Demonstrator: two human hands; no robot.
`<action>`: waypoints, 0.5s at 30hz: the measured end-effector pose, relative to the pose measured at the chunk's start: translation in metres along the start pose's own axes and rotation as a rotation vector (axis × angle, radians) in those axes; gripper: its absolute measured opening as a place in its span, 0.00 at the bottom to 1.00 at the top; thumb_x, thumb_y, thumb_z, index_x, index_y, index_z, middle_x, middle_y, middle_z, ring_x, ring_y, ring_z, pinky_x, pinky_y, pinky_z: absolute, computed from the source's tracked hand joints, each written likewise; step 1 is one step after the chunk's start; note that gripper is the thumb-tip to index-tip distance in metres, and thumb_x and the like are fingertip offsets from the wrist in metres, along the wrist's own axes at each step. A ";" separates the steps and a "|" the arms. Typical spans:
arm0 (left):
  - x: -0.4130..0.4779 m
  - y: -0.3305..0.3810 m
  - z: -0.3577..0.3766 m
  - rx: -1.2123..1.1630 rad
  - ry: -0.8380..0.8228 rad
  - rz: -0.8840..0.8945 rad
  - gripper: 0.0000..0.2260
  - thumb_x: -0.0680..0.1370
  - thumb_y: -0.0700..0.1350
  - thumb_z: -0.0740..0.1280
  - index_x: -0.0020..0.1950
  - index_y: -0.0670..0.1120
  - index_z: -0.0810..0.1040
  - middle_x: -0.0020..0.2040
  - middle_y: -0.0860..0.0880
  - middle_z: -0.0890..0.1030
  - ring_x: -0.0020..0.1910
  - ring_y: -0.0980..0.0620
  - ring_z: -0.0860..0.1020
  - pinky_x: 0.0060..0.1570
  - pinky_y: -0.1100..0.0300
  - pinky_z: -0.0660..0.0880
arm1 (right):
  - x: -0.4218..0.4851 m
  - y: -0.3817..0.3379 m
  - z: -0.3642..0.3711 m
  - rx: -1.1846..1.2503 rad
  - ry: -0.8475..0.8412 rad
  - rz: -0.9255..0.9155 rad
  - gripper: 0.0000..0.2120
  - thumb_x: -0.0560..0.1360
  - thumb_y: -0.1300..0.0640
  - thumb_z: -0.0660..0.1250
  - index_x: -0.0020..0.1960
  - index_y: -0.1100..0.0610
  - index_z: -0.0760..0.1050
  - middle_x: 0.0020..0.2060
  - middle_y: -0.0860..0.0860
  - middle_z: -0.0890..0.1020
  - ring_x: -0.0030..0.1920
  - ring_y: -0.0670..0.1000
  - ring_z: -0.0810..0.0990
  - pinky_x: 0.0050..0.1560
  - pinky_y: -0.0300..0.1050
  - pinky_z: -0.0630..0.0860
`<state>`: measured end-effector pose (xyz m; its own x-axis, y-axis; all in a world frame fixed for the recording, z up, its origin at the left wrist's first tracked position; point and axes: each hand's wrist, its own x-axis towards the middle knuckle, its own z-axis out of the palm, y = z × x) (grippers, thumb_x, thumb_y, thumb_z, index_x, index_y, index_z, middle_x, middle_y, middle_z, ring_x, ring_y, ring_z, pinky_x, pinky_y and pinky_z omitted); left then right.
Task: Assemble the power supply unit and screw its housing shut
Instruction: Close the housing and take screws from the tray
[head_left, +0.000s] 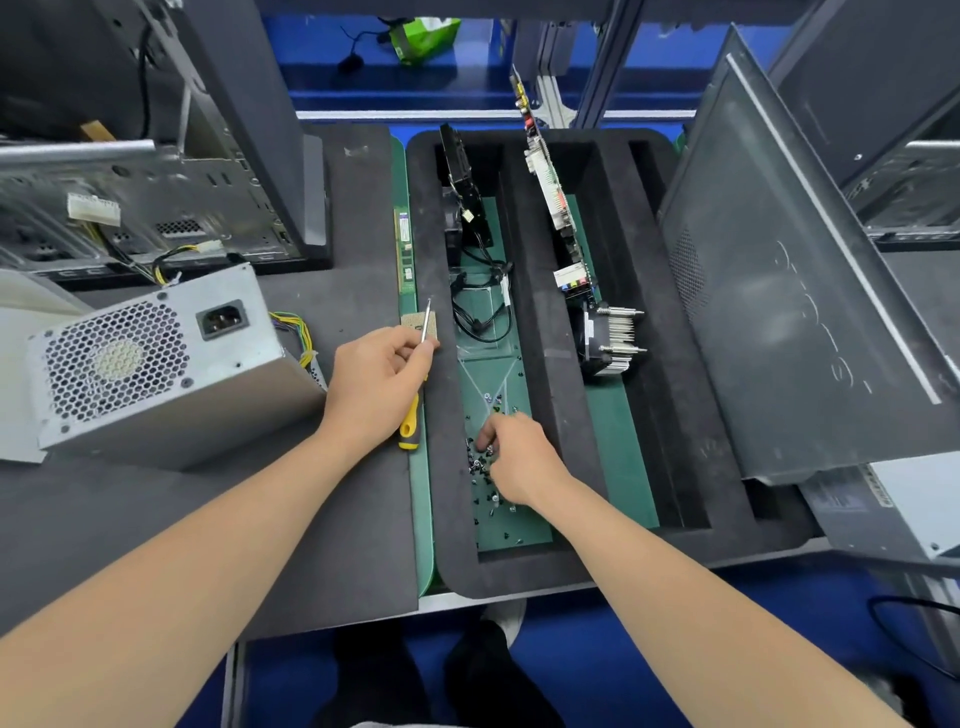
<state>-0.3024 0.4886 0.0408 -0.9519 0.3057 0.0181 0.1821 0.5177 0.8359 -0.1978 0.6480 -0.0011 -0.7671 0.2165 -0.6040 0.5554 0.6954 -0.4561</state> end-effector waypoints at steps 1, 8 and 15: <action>0.000 0.000 0.000 0.000 0.000 0.001 0.10 0.82 0.48 0.68 0.47 0.45 0.85 0.36 0.47 0.82 0.38 0.48 0.79 0.45 0.48 0.79 | 0.001 -0.001 -0.001 -0.004 0.006 0.009 0.19 0.75 0.75 0.60 0.56 0.56 0.78 0.58 0.56 0.74 0.48 0.56 0.76 0.47 0.46 0.75; -0.001 0.000 -0.001 -0.001 -0.002 0.005 0.10 0.82 0.48 0.68 0.47 0.45 0.85 0.37 0.47 0.82 0.38 0.47 0.78 0.45 0.49 0.79 | 0.006 -0.002 0.003 0.006 0.058 0.006 0.11 0.77 0.69 0.70 0.54 0.55 0.79 0.58 0.56 0.76 0.50 0.57 0.78 0.47 0.46 0.76; -0.001 -0.001 0.000 0.006 -0.003 0.002 0.11 0.82 0.48 0.68 0.47 0.44 0.85 0.37 0.46 0.82 0.39 0.47 0.78 0.45 0.49 0.78 | 0.008 -0.001 0.008 0.088 0.137 0.013 0.13 0.77 0.73 0.64 0.55 0.58 0.78 0.53 0.56 0.77 0.47 0.56 0.77 0.48 0.47 0.77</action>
<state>-0.3018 0.4883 0.0401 -0.9510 0.3086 0.0179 0.1850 0.5219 0.8327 -0.2016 0.6437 -0.0109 -0.7930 0.3210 -0.5178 0.5868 0.6305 -0.5080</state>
